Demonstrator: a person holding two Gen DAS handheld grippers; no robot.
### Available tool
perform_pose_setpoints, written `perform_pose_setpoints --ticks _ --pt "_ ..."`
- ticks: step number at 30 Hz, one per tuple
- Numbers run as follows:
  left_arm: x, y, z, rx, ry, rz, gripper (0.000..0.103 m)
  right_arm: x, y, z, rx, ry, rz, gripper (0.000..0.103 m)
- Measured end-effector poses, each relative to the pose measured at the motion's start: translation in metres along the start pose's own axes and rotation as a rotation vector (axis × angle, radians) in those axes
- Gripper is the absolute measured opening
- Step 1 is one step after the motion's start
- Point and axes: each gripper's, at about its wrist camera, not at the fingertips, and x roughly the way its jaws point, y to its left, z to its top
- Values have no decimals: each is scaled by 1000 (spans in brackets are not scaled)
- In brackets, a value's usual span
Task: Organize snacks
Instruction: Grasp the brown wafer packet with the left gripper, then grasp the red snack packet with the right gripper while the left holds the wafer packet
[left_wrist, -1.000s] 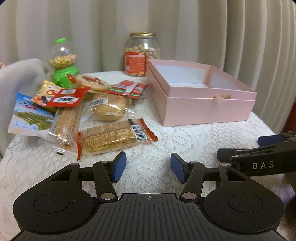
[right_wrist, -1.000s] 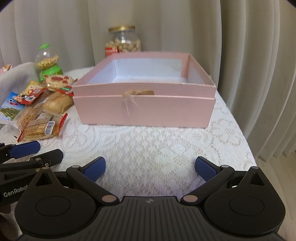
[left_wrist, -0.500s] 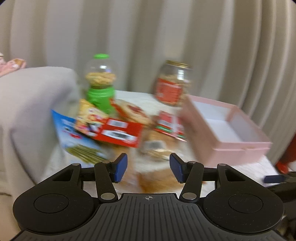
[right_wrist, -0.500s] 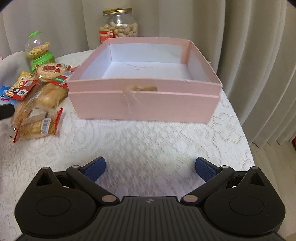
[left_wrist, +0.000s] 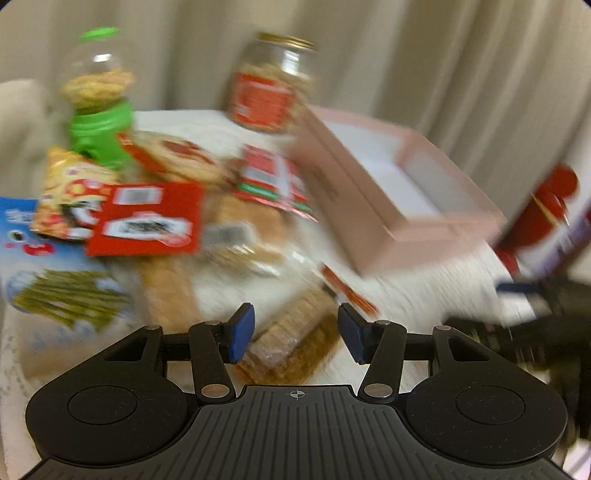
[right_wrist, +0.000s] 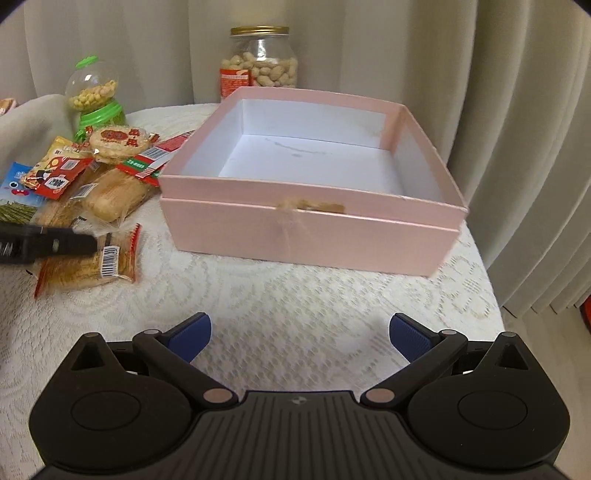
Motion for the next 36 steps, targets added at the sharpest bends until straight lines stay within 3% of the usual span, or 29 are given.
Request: perform_pose_setpoints --ticks 3,6,8,9,15,21,25,31,36 --pt "3 -19 -13 85 56 -20 56 0 -9 -3 34 9 -5 103" --pt "5 -34 -20 134 34 54 56 0 -15 -5 64 14 8 103" --pt "8 -40 -20 120 16 86 53 1 -14 -7 65 17 9 103" --pt "10 -41 -18 113 7 97 45 1 -13 -8 61 16 7 103" --pt "-11 -31 -15 26 -67 83 42 -8 -4 -8 19 0 -14 103" --pt "-57 -3 -35 -91 -126 178 42 -22 20 6 -22 -6 26 103" --pt "-78 16 -49 -129 -155 205 42 -26 55 29 -67 8 111 103" --pt "-90 43 -64 -210 -173 207 42 -17 126 92 -139 -7 231 103" --pt "-90 40 -63 -190 -180 225 42 30 189 145 -69 75 199 100"
